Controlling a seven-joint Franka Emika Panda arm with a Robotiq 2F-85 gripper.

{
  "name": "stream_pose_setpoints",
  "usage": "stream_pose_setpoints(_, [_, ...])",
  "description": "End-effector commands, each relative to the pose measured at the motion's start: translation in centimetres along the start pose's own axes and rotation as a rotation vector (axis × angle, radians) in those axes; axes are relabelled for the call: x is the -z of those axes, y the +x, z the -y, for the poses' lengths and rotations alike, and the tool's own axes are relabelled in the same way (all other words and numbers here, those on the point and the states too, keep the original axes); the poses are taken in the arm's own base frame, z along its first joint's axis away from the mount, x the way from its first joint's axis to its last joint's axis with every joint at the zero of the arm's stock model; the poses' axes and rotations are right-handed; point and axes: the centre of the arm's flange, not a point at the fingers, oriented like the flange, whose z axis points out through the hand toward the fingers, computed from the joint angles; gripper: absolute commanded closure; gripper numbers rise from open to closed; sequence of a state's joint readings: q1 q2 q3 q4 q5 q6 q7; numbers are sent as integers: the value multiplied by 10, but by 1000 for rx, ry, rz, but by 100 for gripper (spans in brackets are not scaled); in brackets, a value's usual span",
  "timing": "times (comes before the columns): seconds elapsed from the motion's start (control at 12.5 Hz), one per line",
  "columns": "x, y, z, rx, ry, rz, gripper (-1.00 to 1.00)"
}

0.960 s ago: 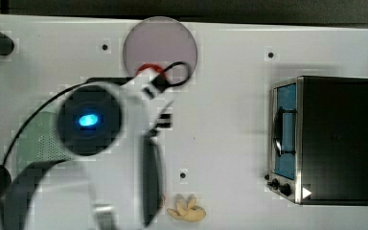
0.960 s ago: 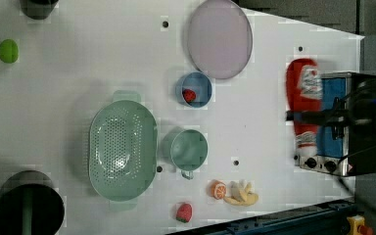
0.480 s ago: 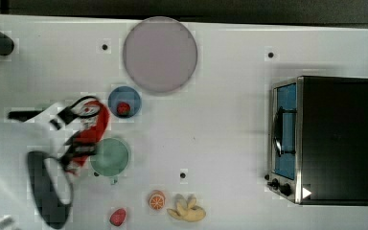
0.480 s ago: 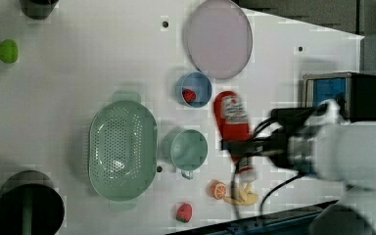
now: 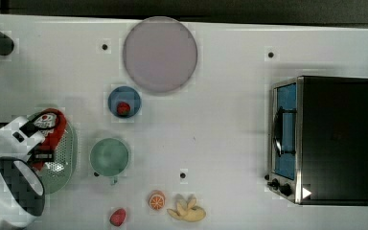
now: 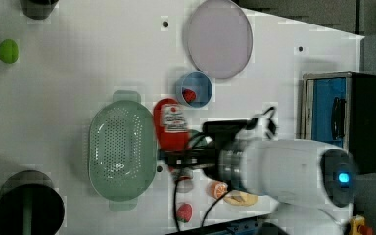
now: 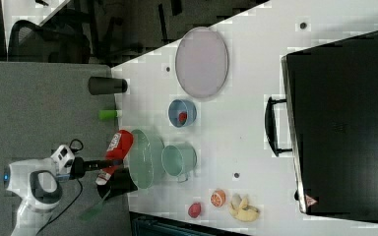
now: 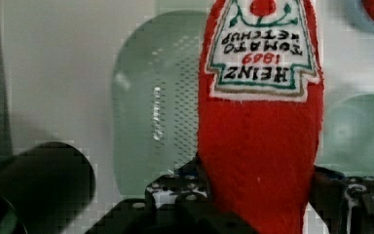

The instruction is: Pick Ketchup from the table and place it in strainer.

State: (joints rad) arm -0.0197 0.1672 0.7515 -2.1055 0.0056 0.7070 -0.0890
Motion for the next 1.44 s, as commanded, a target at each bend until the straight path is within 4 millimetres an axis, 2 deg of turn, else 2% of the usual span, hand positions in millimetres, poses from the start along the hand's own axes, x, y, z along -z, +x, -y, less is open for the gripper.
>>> stream_pose_setpoints(0.08, [-24,9,7,-169,42,-17,-23])
stream_pose_setpoints(0.32, [-64,12,15,-201,93,0,-27])
stream_pose_setpoints(0.48, [-86,10,16,-197,95,28,-68])
stream_pose_setpoints(0.56, [-87,10,17,-186,99,18,-90])
stream_pose_setpoints(0.64, [-84,11,17,-180,95,9,-100])
stream_pose_setpoints(0.72, [-79,11,17,-179,89,3,-100])
stream_pose_setpoints(0.88, [-61,17,9,-199,76,-27,-100])
stream_pose_setpoints(1.12, [-14,36,-28,-265,3,-80,-100])
stream_pose_setpoints(1.28, [25,50,-64,-334,-58,-129,-100])
stream_pose_setpoints(1.44, [70,62,-112,-434,-122,-181,-100])
